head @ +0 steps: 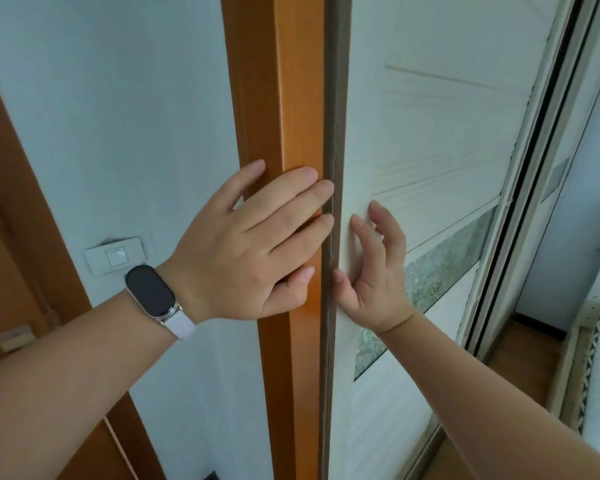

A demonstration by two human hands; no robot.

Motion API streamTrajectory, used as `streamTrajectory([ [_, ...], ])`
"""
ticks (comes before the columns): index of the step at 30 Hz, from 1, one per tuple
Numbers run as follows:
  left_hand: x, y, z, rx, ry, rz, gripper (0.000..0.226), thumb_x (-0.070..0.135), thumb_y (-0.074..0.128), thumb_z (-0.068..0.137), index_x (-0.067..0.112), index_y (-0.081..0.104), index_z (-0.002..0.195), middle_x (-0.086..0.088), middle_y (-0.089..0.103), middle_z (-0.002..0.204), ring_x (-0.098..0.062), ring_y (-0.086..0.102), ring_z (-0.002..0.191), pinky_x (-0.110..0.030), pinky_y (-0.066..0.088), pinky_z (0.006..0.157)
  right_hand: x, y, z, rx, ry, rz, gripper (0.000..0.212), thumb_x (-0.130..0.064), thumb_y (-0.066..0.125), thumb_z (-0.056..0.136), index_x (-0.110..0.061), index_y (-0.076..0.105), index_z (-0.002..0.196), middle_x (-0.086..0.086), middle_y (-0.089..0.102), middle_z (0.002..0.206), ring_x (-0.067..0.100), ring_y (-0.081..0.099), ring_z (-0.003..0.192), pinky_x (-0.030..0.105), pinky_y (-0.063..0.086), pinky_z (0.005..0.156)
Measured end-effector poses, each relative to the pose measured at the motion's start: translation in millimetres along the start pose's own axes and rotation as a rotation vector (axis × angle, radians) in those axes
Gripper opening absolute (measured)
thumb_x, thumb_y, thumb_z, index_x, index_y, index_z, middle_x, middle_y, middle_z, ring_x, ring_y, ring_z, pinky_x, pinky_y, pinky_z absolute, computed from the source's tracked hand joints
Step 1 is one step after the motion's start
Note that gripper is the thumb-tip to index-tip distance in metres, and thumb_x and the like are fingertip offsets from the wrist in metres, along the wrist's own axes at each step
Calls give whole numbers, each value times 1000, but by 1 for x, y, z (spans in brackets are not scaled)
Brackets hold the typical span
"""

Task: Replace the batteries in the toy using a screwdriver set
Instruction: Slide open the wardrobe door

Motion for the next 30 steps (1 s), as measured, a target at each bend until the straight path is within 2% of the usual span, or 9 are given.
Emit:
streamTrajectory([
  [7,11,-6,8,-35,-70,6,36,27,55,87,8,74,111,-21,67,129,-36,50,129,-52,30,116,33,-12,-1,-42,-4,-53,54,-49,40,98,-8,43,133,20,34,140,42,50,122,58,48,92],
  [13,49,-15,15,-48,-266,22,25,23,58,88,9,74,102,-21,68,125,-37,52,127,-51,29,116,63,-23,0,-75,-39,-119,54,-47,42,97,-7,44,133,28,40,137,45,55,116,56,50,91],
  [15,81,-13,15,-40,-335,-70,25,23,59,88,9,71,104,-19,69,122,-35,55,122,-45,31,113,73,-27,1,-89,-26,-128,54,-46,44,97,-6,44,133,35,46,132,44,53,119,56,49,93],
  [17,122,-3,17,-18,-414,-215,22,22,60,86,10,70,102,-14,71,113,-32,59,112,-39,39,102,84,-31,1,-107,-28,-140,53,-45,45,97,-6,43,133,38,47,130,42,51,121,56,49,94],
  [19,158,16,20,-45,-498,-345,20,21,60,85,11,70,98,-10,71,107,-29,61,105,-38,45,93,96,-34,2,-119,-33,-148,53,-45,44,97,-6,43,132,38,48,130,42,51,119,56,49,93],
  [23,193,76,26,-129,-660,-475,19,16,61,80,8,71,95,-8,69,106,-30,63,100,-40,50,88,119,-40,3,-129,-44,-173,52,-45,45,96,-6,44,131,38,50,128,47,56,115,55,50,91],
  [25,203,104,26,-123,-717,-496,23,14,61,78,7,70,98,-9,68,109,-32,64,100,-42,51,83,133,-43,3,-124,-58,-178,53,-45,46,96,-6,45,131,37,51,127,47,58,114,54,51,89],
  [27,212,128,27,-132,-763,-542,35,16,61,78,8,66,112,-11,66,119,-32,63,107,-43,52,85,146,-44,3,-121,-67,-179,53,-46,47,96,-6,45,131,36,51,127,46,58,114,54,51,89],
  [30,222,160,35,-165,-821,-587,57,21,60,80,11,50,136,-13,55,140,-31,57,124,-40,50,100,165,-46,1,-112,-60,-190,55,-47,47,95,-7,46,132,32,51,128,43,57,114,51,51,91],
])
Point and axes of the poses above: each hand's wrist, its own z-axis towards the middle knuckle, its own y-axis out of the palm, x = y × z, the point moved 1 cm from there along z, towards the middle knuckle
